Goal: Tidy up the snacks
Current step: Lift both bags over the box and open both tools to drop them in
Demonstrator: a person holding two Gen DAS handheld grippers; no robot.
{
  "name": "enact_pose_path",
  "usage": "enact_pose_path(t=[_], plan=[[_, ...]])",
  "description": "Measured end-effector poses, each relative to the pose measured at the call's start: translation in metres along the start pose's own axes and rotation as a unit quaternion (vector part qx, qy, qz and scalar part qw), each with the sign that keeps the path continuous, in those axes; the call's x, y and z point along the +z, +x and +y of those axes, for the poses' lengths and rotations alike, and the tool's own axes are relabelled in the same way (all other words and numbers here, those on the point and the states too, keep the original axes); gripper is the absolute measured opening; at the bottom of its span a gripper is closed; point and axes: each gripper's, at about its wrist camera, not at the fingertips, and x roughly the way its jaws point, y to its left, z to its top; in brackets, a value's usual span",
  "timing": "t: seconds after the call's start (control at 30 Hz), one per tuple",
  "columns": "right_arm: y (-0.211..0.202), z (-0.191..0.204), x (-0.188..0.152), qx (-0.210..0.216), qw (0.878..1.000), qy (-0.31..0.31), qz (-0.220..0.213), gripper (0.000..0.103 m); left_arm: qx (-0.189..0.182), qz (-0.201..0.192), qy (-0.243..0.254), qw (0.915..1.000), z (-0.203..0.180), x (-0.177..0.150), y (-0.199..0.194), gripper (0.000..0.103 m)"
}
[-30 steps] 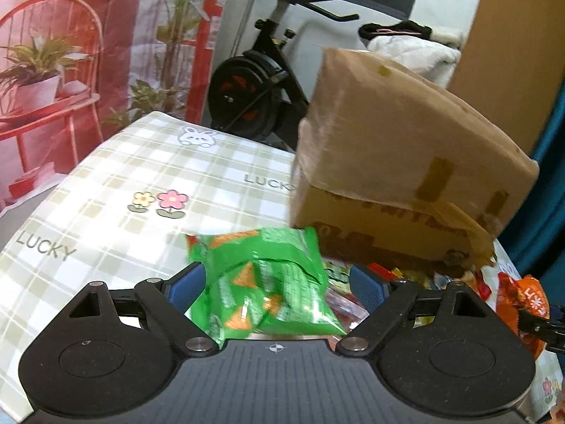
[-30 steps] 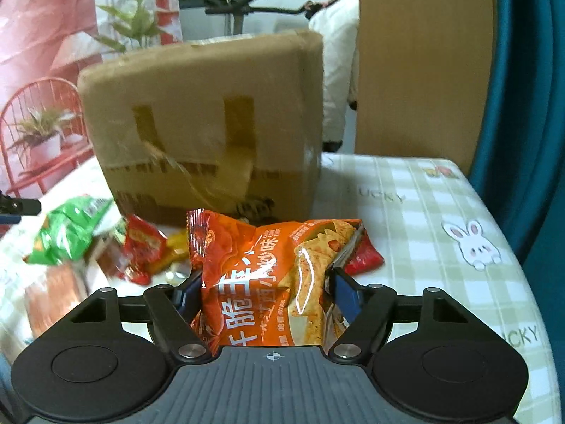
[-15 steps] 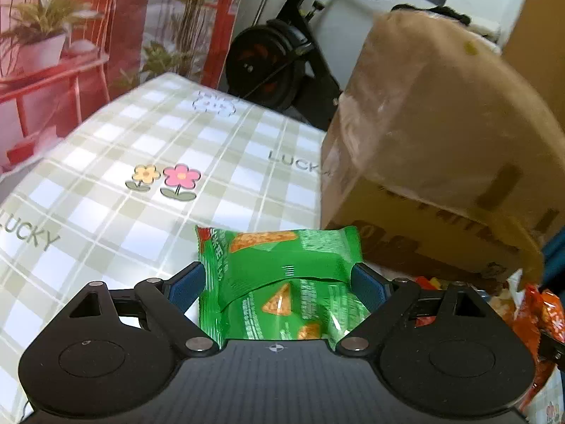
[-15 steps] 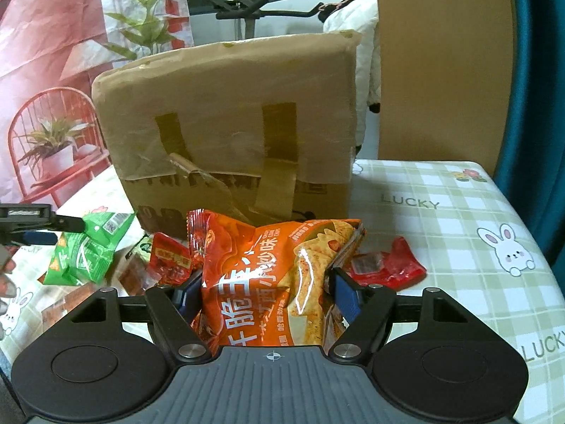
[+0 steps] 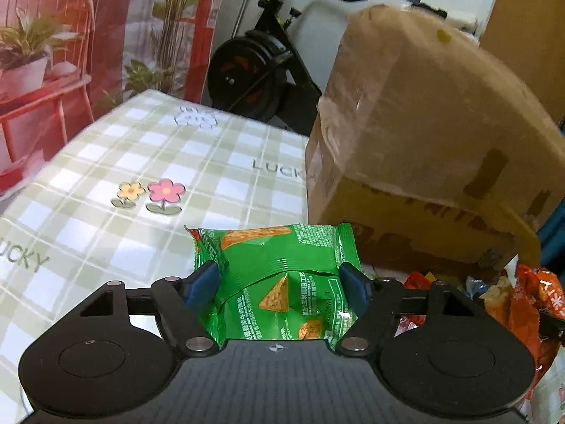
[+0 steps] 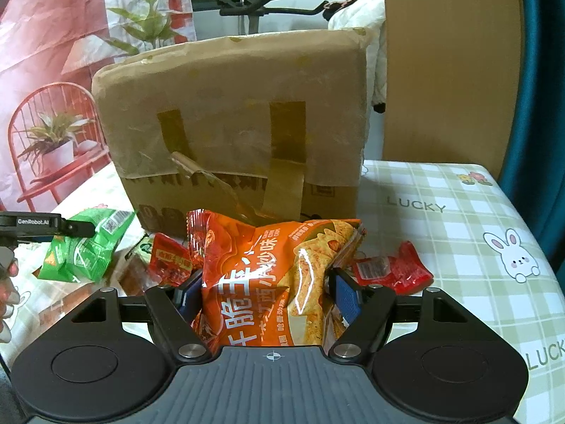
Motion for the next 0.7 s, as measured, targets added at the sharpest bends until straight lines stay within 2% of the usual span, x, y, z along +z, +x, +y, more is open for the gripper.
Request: enact_pose_path(t=[0.13,0.33,0.7], plan=[[-0.006,0.004,0.001,0.004,1.000,-0.001,-0.008,0.069,0.006,-0.032,0.021,0.9993,-0.006,0.007,-0.022,0.076],[-0.023,0.010,0.007,0.010,1.000,-0.004,-0.029,0.069,0.005,-0.073,0.028,0.9969,-0.017,0.023,-0.054,0.076],[-0.078,0.017,0.041,0.014,0.994,-0.020,-0.105,0.069,-0.035,-0.162,0.080,0.9830,-0.066,0.053,-0.104,0.076]])
